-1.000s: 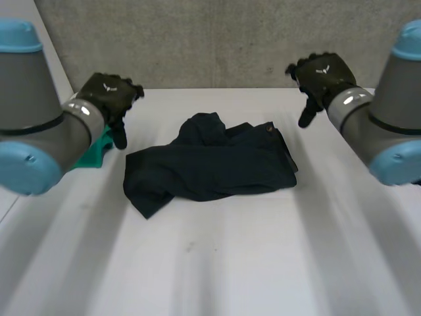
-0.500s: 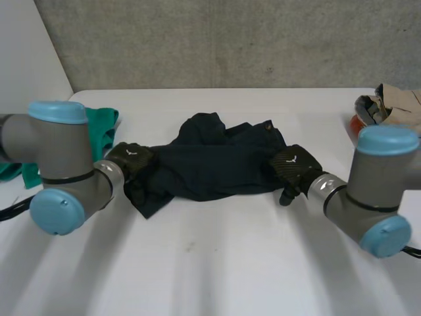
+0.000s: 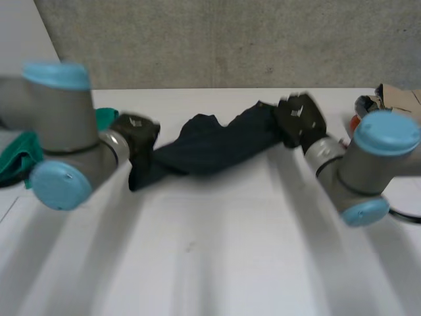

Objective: Fold the laundry.

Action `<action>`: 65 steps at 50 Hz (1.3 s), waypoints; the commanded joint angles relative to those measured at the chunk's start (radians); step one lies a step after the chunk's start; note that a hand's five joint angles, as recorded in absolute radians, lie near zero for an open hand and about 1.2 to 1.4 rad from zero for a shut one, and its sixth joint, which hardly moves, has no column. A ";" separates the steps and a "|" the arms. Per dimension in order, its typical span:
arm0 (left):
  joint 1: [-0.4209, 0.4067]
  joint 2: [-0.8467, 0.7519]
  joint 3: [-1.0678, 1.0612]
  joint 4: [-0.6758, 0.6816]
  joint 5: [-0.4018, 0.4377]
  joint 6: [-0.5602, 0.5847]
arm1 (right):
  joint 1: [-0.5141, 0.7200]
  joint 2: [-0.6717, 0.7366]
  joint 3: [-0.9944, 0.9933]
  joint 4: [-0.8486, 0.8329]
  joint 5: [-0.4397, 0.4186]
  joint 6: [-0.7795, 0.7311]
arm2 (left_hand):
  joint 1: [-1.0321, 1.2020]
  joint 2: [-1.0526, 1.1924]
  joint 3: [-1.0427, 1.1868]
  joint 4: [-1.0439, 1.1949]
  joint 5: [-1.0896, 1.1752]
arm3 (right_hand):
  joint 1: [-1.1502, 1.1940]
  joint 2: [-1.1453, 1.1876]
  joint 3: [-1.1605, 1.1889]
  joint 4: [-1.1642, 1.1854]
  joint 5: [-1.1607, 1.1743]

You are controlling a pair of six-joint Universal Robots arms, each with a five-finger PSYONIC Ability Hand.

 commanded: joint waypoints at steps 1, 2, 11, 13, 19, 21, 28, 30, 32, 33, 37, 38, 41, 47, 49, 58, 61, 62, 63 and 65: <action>0.011 0.284 0.073 -0.076 0.034 -0.042 | -0.019 -0.170 -0.170 0.205 -0.013 0.087 | 0.271 0.203 0.212 0.199 0.248 | 0.288 0.223 0.223 0.203 0.237; 0.022 0.328 0.108 -0.084 0.049 -0.063 | -0.022 -0.192 -0.231 0.270 -0.017 0.094 | 0.271 0.203 0.212 0.199 0.248 | 0.288 0.223 0.223 0.203 0.237; 0.075 0.392 0.328 -0.148 0.115 -0.166 | -0.035 -0.212 -0.561 0.532 -0.020 0.109 | 0.271 0.203 0.212 0.199 0.248 | 0.288 0.223 0.223 0.203 0.237; 0.080 0.369 0.371 -0.184 0.121 -0.174 | -0.038 -0.192 -0.610 0.564 -0.020 0.109 | 0.271 0.203 0.212 0.199 0.248 | 0.288 0.223 0.223 0.203 0.237; 0.078 0.266 0.417 -0.242 0.125 -0.171 | -0.036 -0.134 -0.626 0.626 -0.029 0.109 | 0.271 0.203 0.212 0.199 0.248 | 0.288 0.223 0.223 0.203 0.237; 0.078 0.217 0.413 -0.248 0.123 -0.167 | -0.033 -0.102 -0.603 0.649 -0.032 0.107 | 0.271 0.203 0.212 0.199 0.248 | 0.288 0.223 0.223 0.203 0.237; 0.092 0.041 0.454 -0.235 0.137 -0.140 | -0.015 0.007 -0.548 0.614 -0.032 0.101 | 0.271 0.203 0.212 0.199 0.248 | 0.288 0.223 0.223 0.203 0.237; 0.092 0.012 0.504 -0.207 0.152 -0.138 | -0.007 0.033 -0.581 0.560 -0.027 0.106 | 0.271 0.203 0.212 0.199 0.248 | 0.288 0.223 0.223 0.203 0.237; 0.088 -0.019 0.619 -0.127 0.172 -0.141 | 0.004 0.069 -0.667 0.455 0.008 0.126 | 0.271 0.203 0.212 0.199 0.248 | 0.288 0.223 0.223 0.203 0.237; 0.086 -0.025 0.662 -0.098 0.175 -0.146 | 0.008 0.078 -0.701 0.415 0.034 0.136 | 0.271 0.203 0.212 0.199 0.248 | 0.288 0.223 0.223 0.203 0.237; 0.074 -0.006 0.863 0.101 0.137 -0.226 | 0.010 0.084 -0.857 0.186 0.224 0.262 | 0.271 0.203 0.212 0.199 0.248 | 0.288 0.223 0.223 0.203 0.237; 0.072 0.002 0.883 0.130 0.128 -0.245 | 0.013 0.078 -0.868 0.160 0.246 0.281 | 0.271 0.203 0.212 0.199 0.248 | 0.288 0.223 0.223 0.203 0.237; 0.063 0.033 0.905 0.224 0.112 -0.308 | 0.021 0.038 -0.861 0.095 0.263 0.314 | 0.271 0.203 0.212 0.199 0.248 | 0.288 0.223 0.223 0.203 0.237; 0.052 0.051 0.781 0.247 0.111 -0.352 | 0.035 -0.038 -0.753 0.092 0.189 0.311 | 0.271 0.203 0.212 0.199 0.248 | 0.288 0.223 0.223 0.203 0.237; 0.057 0.053 0.686 0.252 0.108 -0.350 | 0.041 -0.061 -0.686 0.092 0.166 0.308 | 0.271 0.203 0.212 0.199 0.248 | 0.288 0.223 0.223 0.203 0.237; 0.077 0.050 0.236 0.319 0.121 -0.273 | 0.044 -0.072 -0.381 0.124 0.108 0.256 | 0.271 0.203 0.212 0.199 0.248 | 0.288 0.223 0.223 0.203 0.237; 0.084 0.030 0.077 0.385 0.134 -0.227 | 0.045 -0.046 -0.253 0.140 0.091 0.210 | 0.271 0.203 0.212 0.199 0.248 | 0.288 0.223 0.223 0.203 0.237; 0.088 0.021 0.040 0.402 0.138 -0.215 | 0.045 -0.039 -0.224 0.143 0.086 0.195 | 0.271 0.203 0.212 0.199 0.248 | 0.288 0.223 0.223 0.203 0.237; 0.094 -0.002 -0.026 0.429 0.149 -0.189 | 0.047 -0.028 -0.197 0.144 0.082 0.181 | 0.271 0.203 0.212 0.199 0.248 | 0.288 0.223 0.223 0.203 0.237; 0.098 -0.025 -0.083 0.453 0.161 -0.161 | 0.047 0.010 -0.125 0.144 0.072 0.138 | 0.271 0.203 0.212 0.199 0.248 | 0.288 0.223 0.223 0.203 0.237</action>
